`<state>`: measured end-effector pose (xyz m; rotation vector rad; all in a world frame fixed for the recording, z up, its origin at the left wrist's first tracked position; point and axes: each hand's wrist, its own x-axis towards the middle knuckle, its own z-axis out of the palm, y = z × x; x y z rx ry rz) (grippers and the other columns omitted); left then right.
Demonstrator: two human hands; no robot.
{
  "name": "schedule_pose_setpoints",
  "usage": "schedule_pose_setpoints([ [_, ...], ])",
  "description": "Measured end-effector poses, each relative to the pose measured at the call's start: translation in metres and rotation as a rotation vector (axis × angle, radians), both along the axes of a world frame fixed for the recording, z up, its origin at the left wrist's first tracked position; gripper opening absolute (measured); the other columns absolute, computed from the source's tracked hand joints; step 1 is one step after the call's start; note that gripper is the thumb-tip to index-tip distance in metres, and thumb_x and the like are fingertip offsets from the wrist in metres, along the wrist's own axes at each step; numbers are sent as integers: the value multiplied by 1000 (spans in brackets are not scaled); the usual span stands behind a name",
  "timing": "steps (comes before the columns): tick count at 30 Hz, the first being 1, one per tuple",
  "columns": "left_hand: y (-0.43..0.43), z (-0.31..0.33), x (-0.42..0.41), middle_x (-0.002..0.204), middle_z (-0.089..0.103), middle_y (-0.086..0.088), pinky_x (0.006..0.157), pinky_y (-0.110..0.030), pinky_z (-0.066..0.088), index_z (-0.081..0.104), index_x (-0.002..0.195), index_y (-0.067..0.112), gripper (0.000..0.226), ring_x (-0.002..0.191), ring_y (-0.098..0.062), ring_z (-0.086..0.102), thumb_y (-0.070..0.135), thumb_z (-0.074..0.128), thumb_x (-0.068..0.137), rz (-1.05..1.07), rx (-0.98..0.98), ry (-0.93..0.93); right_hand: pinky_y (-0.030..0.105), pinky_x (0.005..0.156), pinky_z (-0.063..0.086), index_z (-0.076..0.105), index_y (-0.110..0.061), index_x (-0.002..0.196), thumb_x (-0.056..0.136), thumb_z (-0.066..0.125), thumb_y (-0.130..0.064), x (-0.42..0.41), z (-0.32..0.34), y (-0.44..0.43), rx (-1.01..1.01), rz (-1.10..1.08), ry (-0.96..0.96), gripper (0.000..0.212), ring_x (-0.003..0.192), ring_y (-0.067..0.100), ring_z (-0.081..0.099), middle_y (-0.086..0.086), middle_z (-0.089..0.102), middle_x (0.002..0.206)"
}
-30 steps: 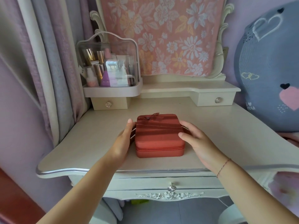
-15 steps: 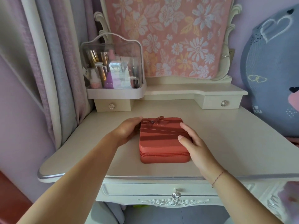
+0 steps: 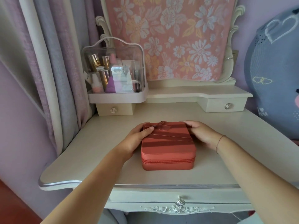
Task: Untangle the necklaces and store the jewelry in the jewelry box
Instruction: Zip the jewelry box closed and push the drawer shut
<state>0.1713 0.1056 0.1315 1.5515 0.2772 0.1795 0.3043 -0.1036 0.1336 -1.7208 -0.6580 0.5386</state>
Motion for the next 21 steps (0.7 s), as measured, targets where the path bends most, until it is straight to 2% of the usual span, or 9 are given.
schedule_pose_setpoints([
  [4, -1, 5, 4, 119, 66, -6, 79, -22, 51, 56, 130, 18, 36, 96, -15, 66, 27, 58, 96, 18, -45, 43, 22, 92, 48, 66, -18, 115, 93, 48, 7, 5, 3, -2, -64, 72, -73, 38, 103, 15, 65, 2, 69, 115],
  [6, -1, 9, 5, 122, 64, -5, 80, -21, 51, 52, 135, 18, 40, 98, -13, 65, 27, 56, 97, 3, -28, 69, 30, 98, 46, 67, -17, 115, 94, 52, 2, 10, -1, -6, -62, 62, -89, 32, 107, 20, 65, 3, 70, 115],
  [7, -1, 11, 5, 127, 61, -4, 87, -22, 50, 49, 139, 18, 43, 103, -13, 63, 28, 56, 97, -7, 2, 81, 34, 100, 45, 67, -17, 115, 94, 53, 0, 11, -3, -7, -59, 50, -96, 30, 109, 23, 64, 4, 70, 115],
  [9, -1, 18, 4, 145, 46, 4, 106, -24, 37, 39, 147, 21, 54, 123, -11, 50, 33, 56, 97, -14, 207, 88, 37, 99, 44, 67, -17, 113, 94, 53, -2, 13, -6, -9, -48, 42, -99, 28, 105, 23, 63, 7, 69, 115],
  [11, -4, 31, -3, 148, 30, 15, 110, -23, 23, 30, 150, 28, 66, 135, -6, 31, 47, 56, 92, -32, 504, 71, 36, 97, 43, 66, -18, 113, 95, 50, 1, 13, -7, -9, -27, 46, -93, 31, 105, 22, 62, 9, 69, 117],
  [12, -7, 38, -8, 152, 26, 15, 111, -25, 20, 27, 151, 32, 73, 139, -6, 24, 57, 55, 88, -74, 638, 53, 36, 97, 43, 66, -17, 115, 95, 48, 2, 13, -8, -9, -17, 58, -90, 33, 107, 23, 61, 9, 68, 118],
  [15, -19, 51, -27, 159, 12, 17, 120, -35, 8, 20, 151, 42, 98, 146, -3, 4, 82, 56, 69, -334, 971, 64, 40, 106, 40, 59, -16, 127, 95, 48, 3, 14, -9, -7, -4, 115, -81, 39, 119, 26, 58, 5, 66, 124],
  [18, -30, 38, -37, 157, 4, 25, 118, -31, -9, 13, 152, 43, 109, 142, 7, -10, 72, 71, 65, -447, 1246, 66, 35, 106, 41, 57, -14, 130, 94, 49, 4, 14, -8, -7, 7, 154, -65, 41, 121, 21, 57, 4, 64, 126],
  [21, -27, 31, -36, 156, 6, 27, 118, -28, -9, 16, 151, 44, 107, 142, 10, -7, 60, 78, 66, -382, 1317, -5, 30, 100, 44, 60, -15, 126, 94, 47, 5, 13, -7, -8, 12, 160, -74, 39, 115, 19, 61, 3, 66, 123],
])
